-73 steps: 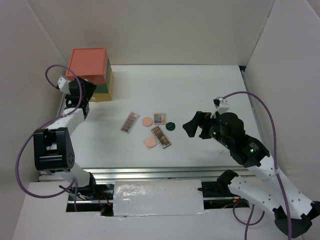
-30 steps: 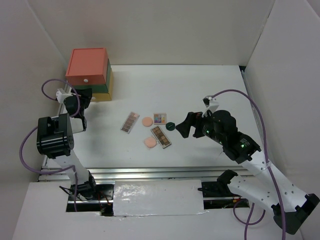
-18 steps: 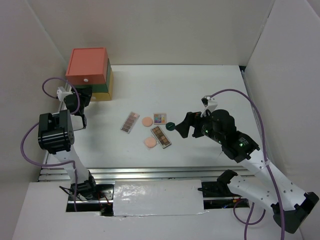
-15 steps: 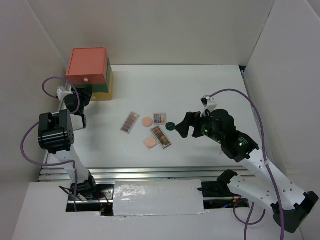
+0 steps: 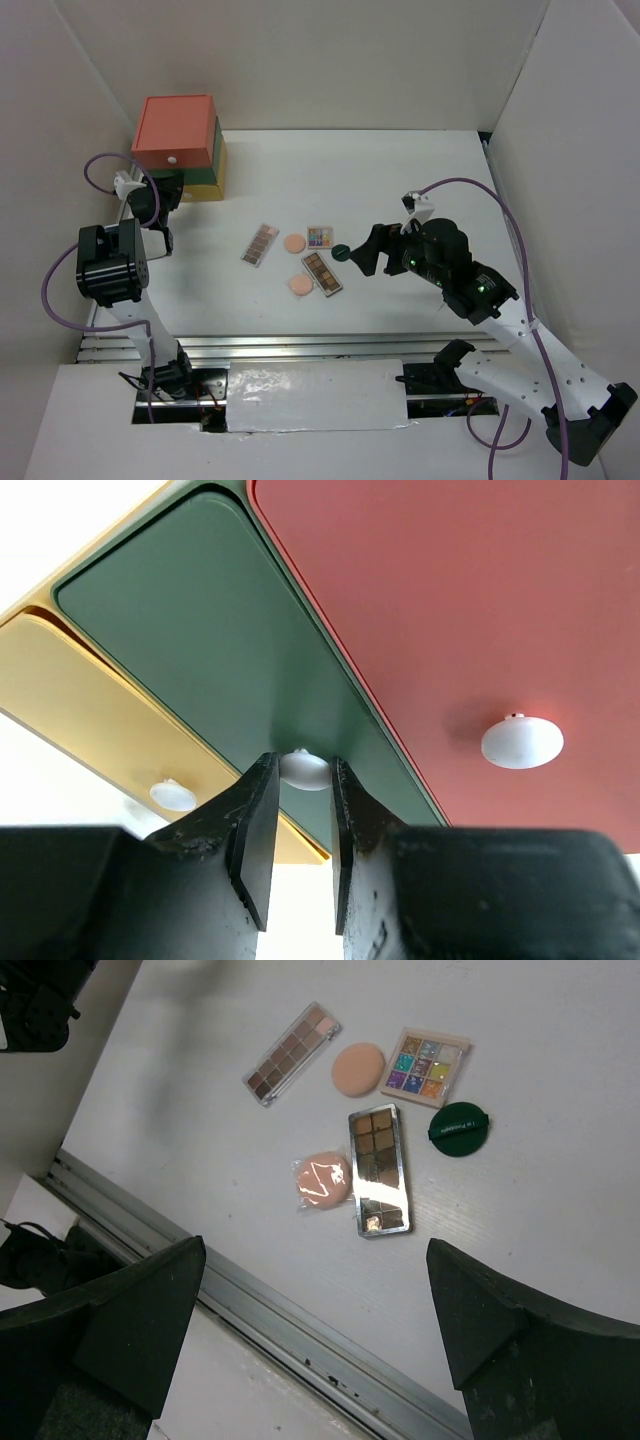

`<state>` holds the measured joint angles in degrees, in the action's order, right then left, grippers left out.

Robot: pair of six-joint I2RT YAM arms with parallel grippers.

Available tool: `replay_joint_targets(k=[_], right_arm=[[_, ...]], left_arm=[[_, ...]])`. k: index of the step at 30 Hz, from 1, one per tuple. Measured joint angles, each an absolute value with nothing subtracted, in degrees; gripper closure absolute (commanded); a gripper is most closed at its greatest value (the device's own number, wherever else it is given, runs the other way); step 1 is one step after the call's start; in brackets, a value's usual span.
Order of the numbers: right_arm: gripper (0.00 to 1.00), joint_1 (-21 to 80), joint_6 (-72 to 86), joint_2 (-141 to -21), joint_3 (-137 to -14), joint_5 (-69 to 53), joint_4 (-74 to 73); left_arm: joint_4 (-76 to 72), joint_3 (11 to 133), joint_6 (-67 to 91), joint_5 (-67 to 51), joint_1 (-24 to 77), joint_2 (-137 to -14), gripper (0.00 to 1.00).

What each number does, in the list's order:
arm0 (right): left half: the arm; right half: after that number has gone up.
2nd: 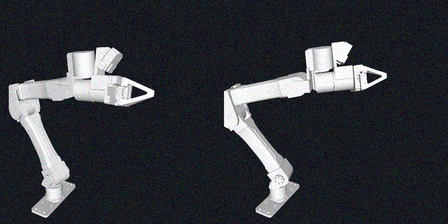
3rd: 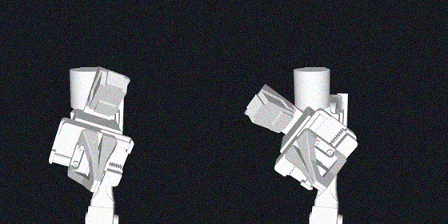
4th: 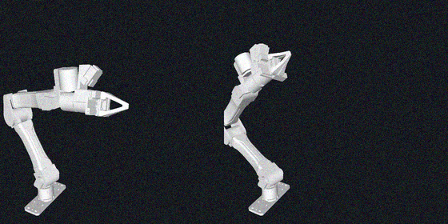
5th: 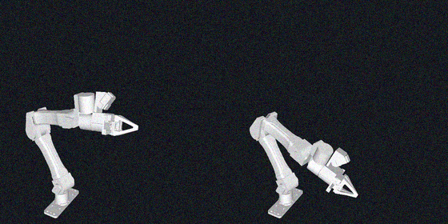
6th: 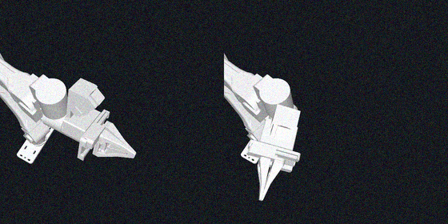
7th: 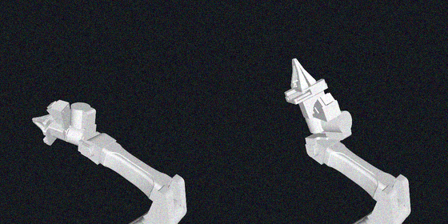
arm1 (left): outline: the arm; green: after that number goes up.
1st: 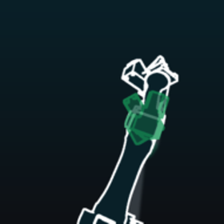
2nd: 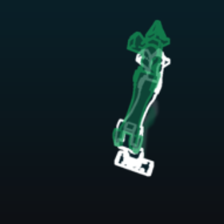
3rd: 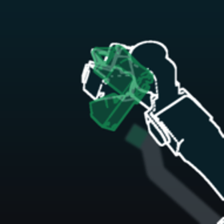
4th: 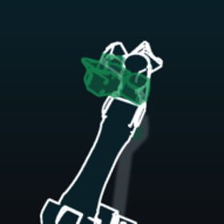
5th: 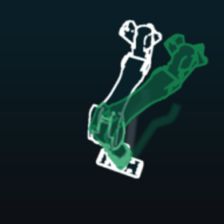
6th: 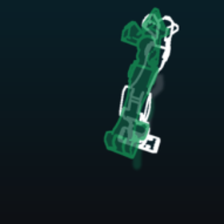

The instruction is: Organize the makeup

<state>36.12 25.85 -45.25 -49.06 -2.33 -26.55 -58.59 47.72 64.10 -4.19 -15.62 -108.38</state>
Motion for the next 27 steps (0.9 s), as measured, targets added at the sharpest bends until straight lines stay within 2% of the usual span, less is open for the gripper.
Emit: replay_joint_targets(k=[10,24,27], right_arm=[[0.00,36.1,25.9,-45.4,-49.0,-3.0,-26.0],[0.00,36.1,26.1,-45.5,-48.3,-5.0,-23.7],[0.00,36.1,26.3,-45.3,-48.3,-5.2,-23.6]], left_arm=[[-58.5,43.6,64.5,-3.3,-15.6,-104.9,0.81],[-57.7,27.5,64.4,-1.3,-15.7,-89.6,0.82],[-56.9,24.1,64.2,-1.1,-15.7,-85.4,0.79]])
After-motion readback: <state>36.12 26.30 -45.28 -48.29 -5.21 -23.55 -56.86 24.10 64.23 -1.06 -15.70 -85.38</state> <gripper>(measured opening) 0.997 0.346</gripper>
